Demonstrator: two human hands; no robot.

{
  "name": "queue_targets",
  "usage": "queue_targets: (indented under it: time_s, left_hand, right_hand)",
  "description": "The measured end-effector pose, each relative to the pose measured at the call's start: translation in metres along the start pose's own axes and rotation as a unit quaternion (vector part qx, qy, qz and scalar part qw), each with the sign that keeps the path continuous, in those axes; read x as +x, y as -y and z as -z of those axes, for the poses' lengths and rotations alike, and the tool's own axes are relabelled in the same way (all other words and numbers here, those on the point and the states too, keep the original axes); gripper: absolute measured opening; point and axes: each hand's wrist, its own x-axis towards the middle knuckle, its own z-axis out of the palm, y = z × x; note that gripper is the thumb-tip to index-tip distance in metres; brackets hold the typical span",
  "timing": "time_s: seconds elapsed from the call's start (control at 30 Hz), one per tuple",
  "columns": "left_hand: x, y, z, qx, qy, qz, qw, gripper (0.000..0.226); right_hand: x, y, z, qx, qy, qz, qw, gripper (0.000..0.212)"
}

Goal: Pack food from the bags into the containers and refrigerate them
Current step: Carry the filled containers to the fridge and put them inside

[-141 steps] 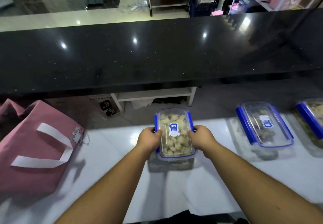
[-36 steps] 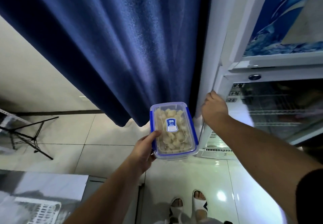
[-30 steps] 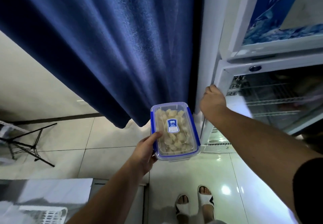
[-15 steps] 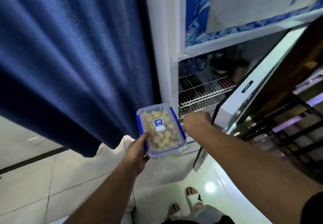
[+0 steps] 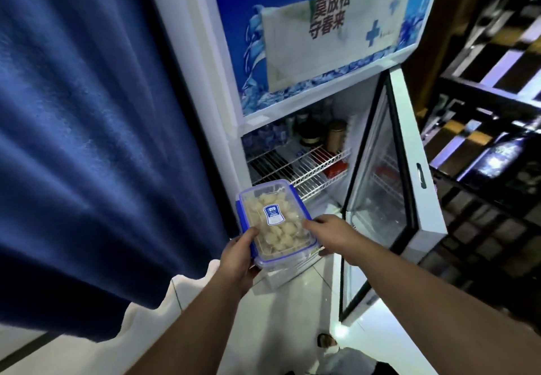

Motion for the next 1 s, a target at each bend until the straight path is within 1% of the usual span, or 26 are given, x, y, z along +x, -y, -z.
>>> queue_targets:
  time_s: [0.2,0.33,0.5,0.67,0.77,0.9,1.0]
  left_hand:
    - [0.017,-0.001,-0.035,0.019,0.012,0.000,1.000,0.029]
    - [0.033,-0.002,-0.056,0.025,-0.002,-0.001,1.000,0.033]
    - [0.055,-0.002,-0.084,0.026,-0.024,0.005,0.999,0.034]
    - [0.072,-0.003,-0.114,0.008,-0.049,0.009,0.999,0.025]
    - [0.085,-0.002,-0.135,0.019,-0.052,0.007,0.998,0.030]
    - [0.105,-0.002,-0.158,0.017,-0.074,-0.006,0.997,0.029]
    - [0.116,-0.007,-0.171,0.010,-0.101,-0.024,0.995,0.026]
  right_hand:
    - [0.018,-0.007,0.032,0.089,0.004,0.010,0.996,0.026]
    - [0.047,-0.009,0.053,0.103,0.033,0.019,0.994,0.020]
    - [0.084,-0.021,0.076,0.120,0.069,0.012,0.990,0.024]
    - [0.112,-0.027,0.087,0.160,0.059,-0.005,0.985,0.022]
    - [0.132,-0.035,0.103,0.178,0.061,-0.031,0.982,0.023]
    - [0.163,-0.029,0.121,0.154,0.079,-0.016,0.985,0.035]
    - [0.183,-0.016,0.130,0.121,0.076,-0.001,0.990,0.029]
